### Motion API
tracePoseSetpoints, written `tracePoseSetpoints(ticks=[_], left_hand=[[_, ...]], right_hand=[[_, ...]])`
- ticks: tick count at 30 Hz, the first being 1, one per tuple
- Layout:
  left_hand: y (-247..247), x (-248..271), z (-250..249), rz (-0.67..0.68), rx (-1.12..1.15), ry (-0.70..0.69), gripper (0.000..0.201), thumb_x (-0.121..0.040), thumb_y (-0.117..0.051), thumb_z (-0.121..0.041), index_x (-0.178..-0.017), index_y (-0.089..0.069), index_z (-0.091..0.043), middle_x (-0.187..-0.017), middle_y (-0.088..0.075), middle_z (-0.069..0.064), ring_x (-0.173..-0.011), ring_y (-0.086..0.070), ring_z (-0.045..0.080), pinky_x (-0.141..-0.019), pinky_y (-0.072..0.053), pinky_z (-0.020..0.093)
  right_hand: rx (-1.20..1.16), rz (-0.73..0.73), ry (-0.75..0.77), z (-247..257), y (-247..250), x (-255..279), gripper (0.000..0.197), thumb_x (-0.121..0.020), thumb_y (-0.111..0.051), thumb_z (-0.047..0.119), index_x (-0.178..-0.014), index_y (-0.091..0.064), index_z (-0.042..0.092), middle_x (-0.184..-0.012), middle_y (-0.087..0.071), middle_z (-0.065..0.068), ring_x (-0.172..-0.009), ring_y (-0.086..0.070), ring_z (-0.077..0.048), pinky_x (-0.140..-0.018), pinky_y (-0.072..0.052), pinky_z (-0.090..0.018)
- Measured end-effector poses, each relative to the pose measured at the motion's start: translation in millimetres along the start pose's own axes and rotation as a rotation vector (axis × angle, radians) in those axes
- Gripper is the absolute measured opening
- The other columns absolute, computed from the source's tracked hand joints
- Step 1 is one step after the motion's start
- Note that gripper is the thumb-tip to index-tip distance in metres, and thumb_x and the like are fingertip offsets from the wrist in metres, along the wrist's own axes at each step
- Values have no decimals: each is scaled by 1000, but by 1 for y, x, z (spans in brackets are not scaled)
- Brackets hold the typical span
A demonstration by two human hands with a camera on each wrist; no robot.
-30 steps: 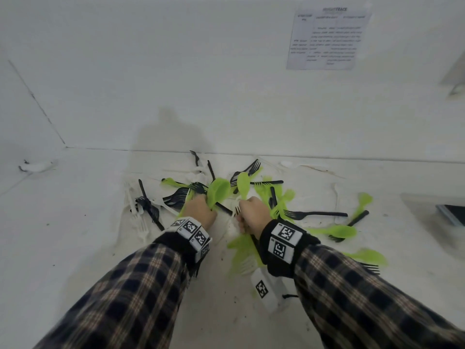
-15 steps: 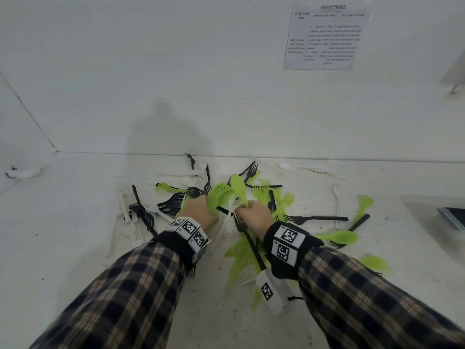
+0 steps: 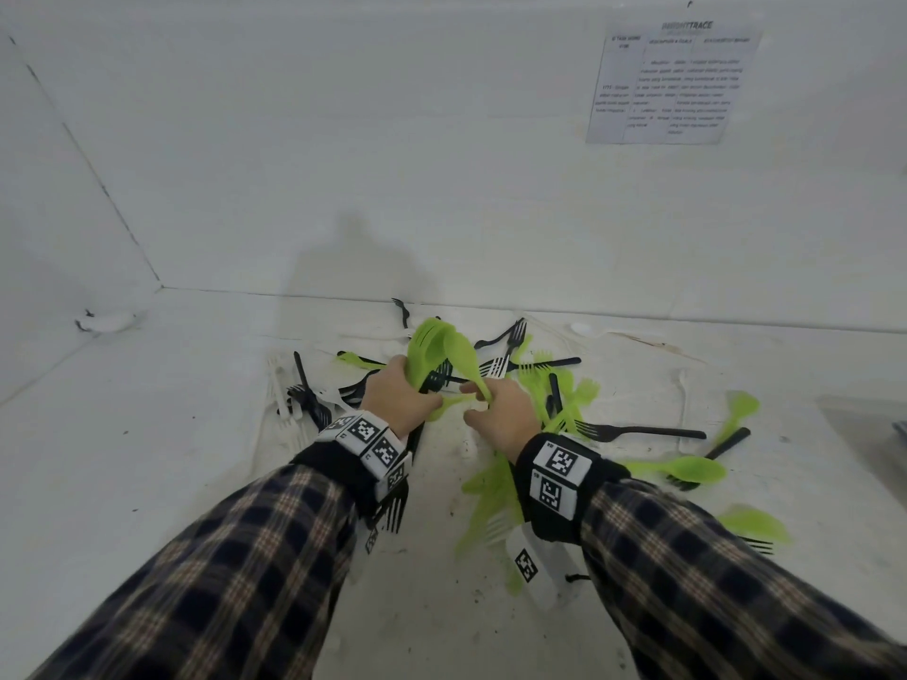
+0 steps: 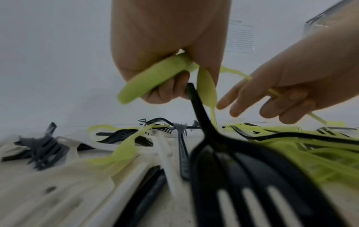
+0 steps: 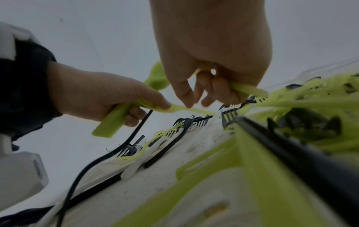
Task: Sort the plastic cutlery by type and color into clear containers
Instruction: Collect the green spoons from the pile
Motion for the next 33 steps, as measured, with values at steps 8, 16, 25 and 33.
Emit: tracePoseSetpoints(ticks=[8,16,25,33], left_hand=[[2,13,3,32,227,30,30,-83,-66,-42,-88,-56,-13,-73,-53,-6,-73,-51,13,-63,-37,24],[16,11,43,-160,390,312,67,-93,-33,-59,-112,-57,0,-106,-60,18,-95,-57,32,-89,-44,39],[-37,22,23,144,948,352,41,-96,-50,-38,-111,-59,-2,-95,-64,13,-86,-62,26,-91,-50,45],[-53,34,20,206,1078,403,31,-99,-46,-23,-122,-54,-4,-114,-61,17,-99,-61,30,-86,-51,44]], right_hand=[[-18,-10,130,20,6,4,1,-87,-63,15,-85,-63,14,-105,-60,-8,-92,-53,-18,-70,-37,-18],[-325,-138,80,21,19,7,25,-91,-59,17,-113,-53,7,-95,-67,-10,-77,-56,-13,-55,-38,-14],[-638,39,-36,39,-16,12,19,-93,-54,19,-77,-45,16,-74,-58,-3,-49,-40,-8,-43,-32,-21],[-504,-54,-87,29,-13,13,33,-93,-54,25,-64,-40,16,-61,-38,0,-54,-35,-14,-49,-30,-27]])
Point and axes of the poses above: each hand's wrist, its own x-axis away from the middle knuckle, its own y-axis out of the back of the hand, z = x × y, the point moved 10 cm from there along -x, towards the middle knuckle
